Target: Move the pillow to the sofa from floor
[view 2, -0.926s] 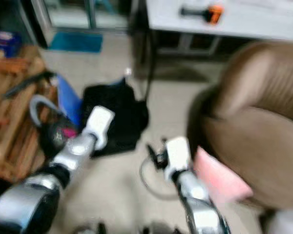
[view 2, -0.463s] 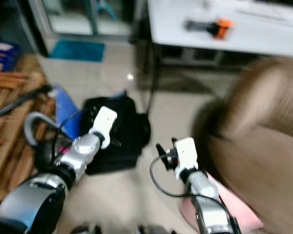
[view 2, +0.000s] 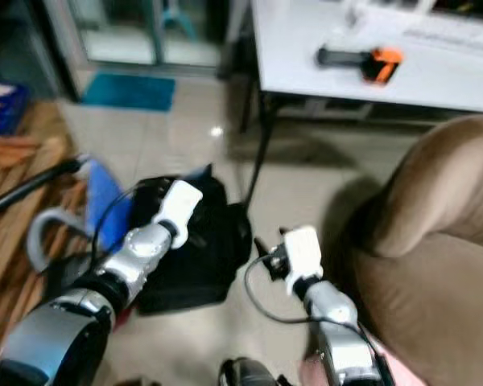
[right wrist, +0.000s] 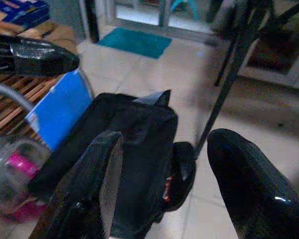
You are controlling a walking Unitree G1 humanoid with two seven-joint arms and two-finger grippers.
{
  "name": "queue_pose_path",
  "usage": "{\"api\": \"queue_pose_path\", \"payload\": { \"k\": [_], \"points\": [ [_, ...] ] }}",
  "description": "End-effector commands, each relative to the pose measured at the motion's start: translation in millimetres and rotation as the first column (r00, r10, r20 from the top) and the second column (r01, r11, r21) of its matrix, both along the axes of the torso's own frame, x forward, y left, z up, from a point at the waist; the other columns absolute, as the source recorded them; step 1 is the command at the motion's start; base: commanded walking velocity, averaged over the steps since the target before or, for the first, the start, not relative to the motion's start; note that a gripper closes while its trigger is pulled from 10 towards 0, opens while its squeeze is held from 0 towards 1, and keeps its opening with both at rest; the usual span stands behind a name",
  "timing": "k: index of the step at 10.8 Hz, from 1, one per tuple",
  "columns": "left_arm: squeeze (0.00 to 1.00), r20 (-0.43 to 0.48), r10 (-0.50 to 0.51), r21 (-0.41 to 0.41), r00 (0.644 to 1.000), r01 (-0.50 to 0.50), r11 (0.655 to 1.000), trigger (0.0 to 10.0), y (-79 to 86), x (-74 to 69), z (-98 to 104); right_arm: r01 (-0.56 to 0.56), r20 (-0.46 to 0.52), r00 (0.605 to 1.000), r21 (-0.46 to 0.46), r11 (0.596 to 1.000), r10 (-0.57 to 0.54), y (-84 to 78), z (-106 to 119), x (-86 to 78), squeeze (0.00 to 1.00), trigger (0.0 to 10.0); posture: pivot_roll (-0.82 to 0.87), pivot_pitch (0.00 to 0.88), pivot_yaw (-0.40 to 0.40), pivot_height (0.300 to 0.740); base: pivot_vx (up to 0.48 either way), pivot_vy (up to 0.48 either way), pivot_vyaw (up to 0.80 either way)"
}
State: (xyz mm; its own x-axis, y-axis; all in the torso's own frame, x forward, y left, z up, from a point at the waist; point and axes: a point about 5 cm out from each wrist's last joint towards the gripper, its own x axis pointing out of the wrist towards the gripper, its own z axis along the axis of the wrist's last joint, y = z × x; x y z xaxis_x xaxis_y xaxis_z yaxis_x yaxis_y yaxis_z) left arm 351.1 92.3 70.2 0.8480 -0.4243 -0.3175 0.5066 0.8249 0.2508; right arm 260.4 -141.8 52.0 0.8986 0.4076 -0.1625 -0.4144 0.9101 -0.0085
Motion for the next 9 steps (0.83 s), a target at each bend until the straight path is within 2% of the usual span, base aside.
{"api": "queue_pose_path", "payload": {
  "k": [1, 2, 3, 4, 5, 6, 7, 8, 9],
  "points": [
    [0.00, -0.017, -0.013, 0.039, 1.000, 0.014, 0.999, 10.0, 5.1, -3.2, -6, -0.016, -0.011, 1.000, 0.006, 1.000, 0.016, 3.4, -3, -3.9, 0.00, 10.0, -0.19, 0.134, -0.079, 0.740, 0.000, 0.000, 0.00],
    [0.00, -0.030, -0.095, 0.126, 0.995, 0.098, 0.987, 10.0, 8.2, -4.1, -7, -0.015, -0.010, 1.000, 0.008, 1.000, 0.015, 2.8, -3, -3.7, 0.00, 10.0, -0.19, 0.135, -0.078, 0.740, 0.000, 0.000, 0.00],
    [0.00, -0.025, -0.067, 0.106, 0.997, 0.069, 0.992, 10.0, 24.6, 0.3, -2, -0.001, -0.010, 1.000, 0.009, 1.000, 0.001, -1.3, -3, -5.1, 0.00, 10.0, -0.19, 0.131, -0.070, 0.740, 0.000, 0.000, 0.00],
    [0.00, -0.027, -0.060, 0.072, 0.998, 0.061, 0.995, 10.0, 28.4, 0.3, -1, 0.002, -0.010, 1.000, 0.008, 1.000, -0.001, -2.5, -3, -5.9, 0.00, 10.0, -0.19, 0.131, -0.068, 0.740, 0.000, 0.000, 0.00],
    [0.00, -0.126, 0.040, -0.131, 0.991, -0.057, 0.990, 10.0, 66.0, -22.7, -26, 0.044, -0.038, 0.998, 0.009, 0.999, -0.044, -14.2, -9, -13.1, 0.00, 10.0, -0.18, 0.136, -0.058, 0.740, 0.000, 0.000, 0.00],
    [0.00, -0.211, 0.047, -0.244, 0.976, -0.100, 0.965, 10.0, 89.7, -59.7, -55, 0.048, -0.057, 0.997, -0.006, 0.999, -0.048, -19.4, -14, -19.0, 0.00, 10.0, -0.17, 0.132, -0.061, 0.740, 0.000, 0.000, 0.00],
    [0.00, -0.209, 0.032, -0.359, 0.977, -0.107, 0.927, 10.0, 93.8, -80.6, -60, 0.044, -0.071, 0.996, -0.018, 0.999, -0.045, -22.3, -18, -21.8, 0.00, 10.0, -0.15, 0.133, -0.064, 0.740, 0.000, 0.000, 0.00],
    [0.00, -0.122, 0.100, -0.378, 0.987, -0.139, 0.915, 10.0, 92.3, -108.1, -58, 0.024, -0.106, 0.994, -0.044, 0.999, -0.029, -24.4, -27, -25.3, 0.00, 10.0, -0.12, 0.133, -0.067, 0.740, 0.000, 0.000, 0.00],
    [0.00, -0.098, 0.085, -0.364, 0.992, -0.115, 0.924, 10.0, 86.4, -114.9, -56, 0.017, -0.115, 0.993, -0.049, 0.999, -0.023, -23.5, -30, -25.7, 0.00, 10.0, -0.11, 0.134, -0.069, 0.740, 0.000, 0.000, 0.00]
  ]
}}
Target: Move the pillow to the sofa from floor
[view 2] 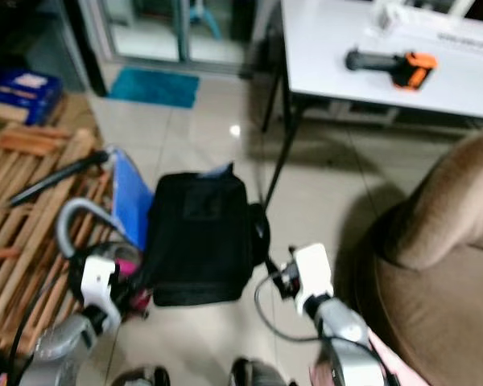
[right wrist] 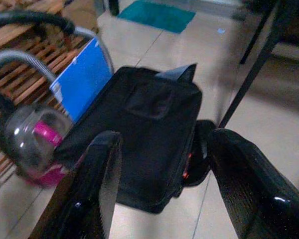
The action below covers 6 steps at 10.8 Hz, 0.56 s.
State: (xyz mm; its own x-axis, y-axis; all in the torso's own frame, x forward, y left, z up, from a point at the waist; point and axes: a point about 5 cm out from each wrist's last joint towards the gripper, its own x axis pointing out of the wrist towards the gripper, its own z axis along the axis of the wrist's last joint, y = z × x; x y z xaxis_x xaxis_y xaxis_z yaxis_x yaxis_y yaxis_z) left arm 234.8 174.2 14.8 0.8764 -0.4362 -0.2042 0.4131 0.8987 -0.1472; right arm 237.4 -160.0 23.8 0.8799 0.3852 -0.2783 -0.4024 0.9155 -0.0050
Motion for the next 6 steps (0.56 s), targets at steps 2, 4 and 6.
{"api": "queue_pose_path", "payload": {
  "k": [2, 4, 6],
  "points": [
    [0.00, 0.085, -0.058, -0.022, 0.995, 0.060, 0.998, 10.0, -29.7, -4.6, 17, -0.031, 0.000, 1.000, -0.004, 1.000, 0.031, 3.1, -2, -3.2, 0.00, 10.0, -0.10, 0.134, -0.091, 0.740, 0.000, 0.000, 0.00],
    [0.00, 0.151, -0.127, -0.006, 0.980, 0.129, 0.992, 10.0, -50.9, -21.8, 28, -0.029, 0.001, 1.000, -0.006, 1.000, 0.029, 2.3, -3, -3.4, 0.00, 10.0, -0.10, 0.126, -0.094, 0.740, 0.000, 0.000, 0.00],
    [0.00, 0.143, -0.163, 0.047, 0.976, 0.158, 0.986, 10.0, -49.0, -44.0, 16, -0.016, -0.004, 1.000, 0.018, 1.000, 0.017, 9.4, -4, -0.8, 0.00, 10.0, -0.10, 0.128, -0.091, 0.740, 0.000, 0.000, 0.00]
  ]
}}
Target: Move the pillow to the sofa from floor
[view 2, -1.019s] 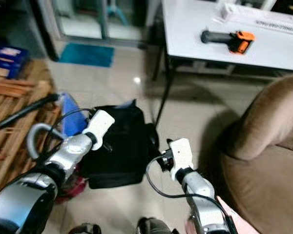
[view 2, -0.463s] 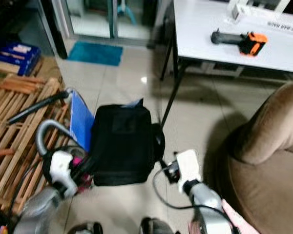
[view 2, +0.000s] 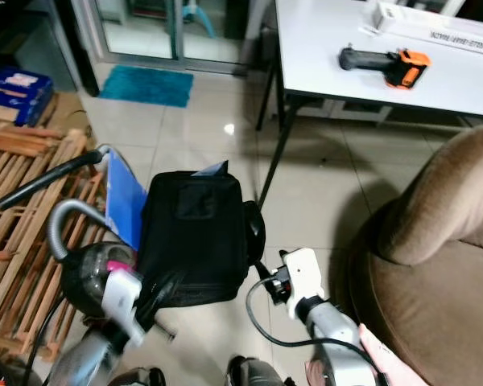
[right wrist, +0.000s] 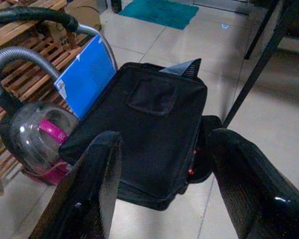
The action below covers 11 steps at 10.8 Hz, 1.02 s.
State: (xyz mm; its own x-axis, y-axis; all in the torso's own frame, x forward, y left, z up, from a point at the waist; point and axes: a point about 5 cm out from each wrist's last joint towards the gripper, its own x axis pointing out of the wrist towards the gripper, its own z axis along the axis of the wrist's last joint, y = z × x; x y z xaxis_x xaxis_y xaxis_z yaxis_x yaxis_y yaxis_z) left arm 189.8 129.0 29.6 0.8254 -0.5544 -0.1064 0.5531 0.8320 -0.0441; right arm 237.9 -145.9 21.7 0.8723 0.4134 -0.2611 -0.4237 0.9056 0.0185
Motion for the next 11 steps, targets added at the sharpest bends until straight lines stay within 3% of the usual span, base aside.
{"api": "queue_pose_path", "payload": {
  "k": [1, 2, 5, 9, 11],
  "points": [
    [0.00, 0.001, -0.034, 0.016, 0.999, 0.034, 0.999, 10.0, -9.5, -4.9, -2, 0.000, 0.000, 1.000, -0.013, 1.000, 0.000, -1.1, -1, 0.3, 0.00, 10.0, -0.10, 0.130, -0.089, 0.736, 0.000, 0.000, -0.44],
    [0.00, 0.008, -0.045, 0.035, 0.999, 0.045, 0.998, 10.0, -14.9, -10.0, 1, 0.000, 0.010, 1.000, -0.005, 1.000, 0.000, 1.4, 1, 2.8, 0.00, 10.0, -0.10, 0.131, -0.086, 0.723, 0.000, 0.000, 0.00],
    [0.00, -0.012, -0.054, 0.085, 0.998, 0.055, 0.995, 10.0, -8.0, -27.5, -10, 0.035, 0.002, 0.999, 0.004, 0.999, -0.035, -3.6, 1, 5.8, 0.00, 10.0, -0.11, 0.130, -0.083, 0.678, 0.000, 0.000, 0.00],
    [0.00, -0.006, -0.025, 0.089, 1.000, 0.026, 0.996, 10.0, -12.6, -24.6, -10, 0.053, 0.012, 0.999, 0.022, 0.998, -0.053, -8.0, 4, 8.6, 0.00, 10.0, -0.11, 0.125, -0.087, 0.621, 0.000, 0.000, -0.10],
    [0.00, -0.008, -0.021, 0.087, 1.000, 0.022, 0.996, 10.0, -15.5, -24.4, -10, 0.006, 0.034, 0.999, -0.025, 1.000, -0.005, -1.3, 6, 9.2, 0.00, 10.0, -0.11, 0.127, -0.092, 0.617, 0.000, 0.000, 0.00]
  ]
}}
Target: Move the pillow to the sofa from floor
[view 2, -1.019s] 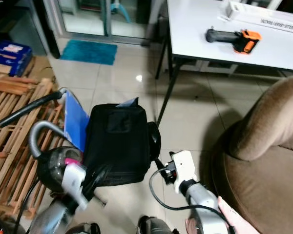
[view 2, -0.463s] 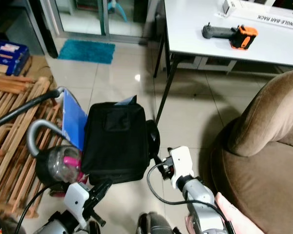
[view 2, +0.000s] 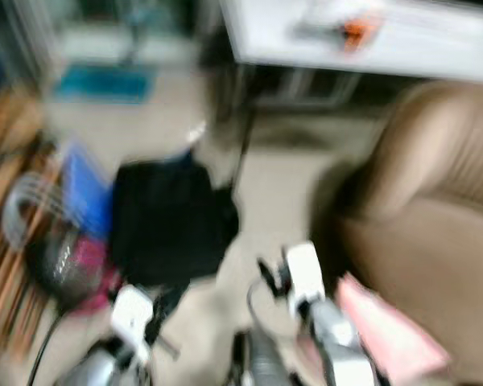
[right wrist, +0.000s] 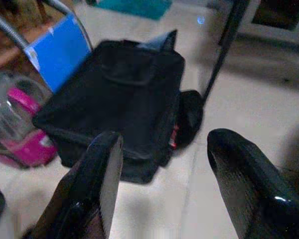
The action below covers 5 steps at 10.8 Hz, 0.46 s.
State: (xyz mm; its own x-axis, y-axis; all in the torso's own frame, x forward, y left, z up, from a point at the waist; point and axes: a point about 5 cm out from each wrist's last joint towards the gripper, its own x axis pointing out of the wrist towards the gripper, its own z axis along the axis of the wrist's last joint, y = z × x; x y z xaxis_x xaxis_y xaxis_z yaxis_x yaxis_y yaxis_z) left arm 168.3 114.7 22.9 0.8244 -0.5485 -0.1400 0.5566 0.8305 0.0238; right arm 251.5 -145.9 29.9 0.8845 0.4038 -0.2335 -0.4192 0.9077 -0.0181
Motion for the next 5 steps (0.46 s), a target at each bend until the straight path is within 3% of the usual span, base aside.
{"api": "queue_pose_path", "payload": {
  "k": [1, 5],
  "points": [
    [0.00, -0.020, -0.013, 0.013, 1.000, 0.013, 1.000, 10.0, -3.0, -3.7, -3.8, 0.017, -0.023, 1.000, -0.005, 1.000, -0.018, -1.4, -3.5, -3.5, 0.00, 10.0, -0.11, 0.129, -0.096, 0.617, 0.000, 0.000, 0.00],
    [0.00, -0.024, -0.022, 0.017, 0.999, 0.022, 1.000, 10.0, -7.4, -5.6, -4.4, 0.050, -0.032, 0.998, -0.020, 0.999, -0.051, -9.6, -3.5, -0.8, 0.00, 10.0, -0.11, 0.132, -0.101, 0.674, 0.000, 0.000, 0.00]
  ]
}}
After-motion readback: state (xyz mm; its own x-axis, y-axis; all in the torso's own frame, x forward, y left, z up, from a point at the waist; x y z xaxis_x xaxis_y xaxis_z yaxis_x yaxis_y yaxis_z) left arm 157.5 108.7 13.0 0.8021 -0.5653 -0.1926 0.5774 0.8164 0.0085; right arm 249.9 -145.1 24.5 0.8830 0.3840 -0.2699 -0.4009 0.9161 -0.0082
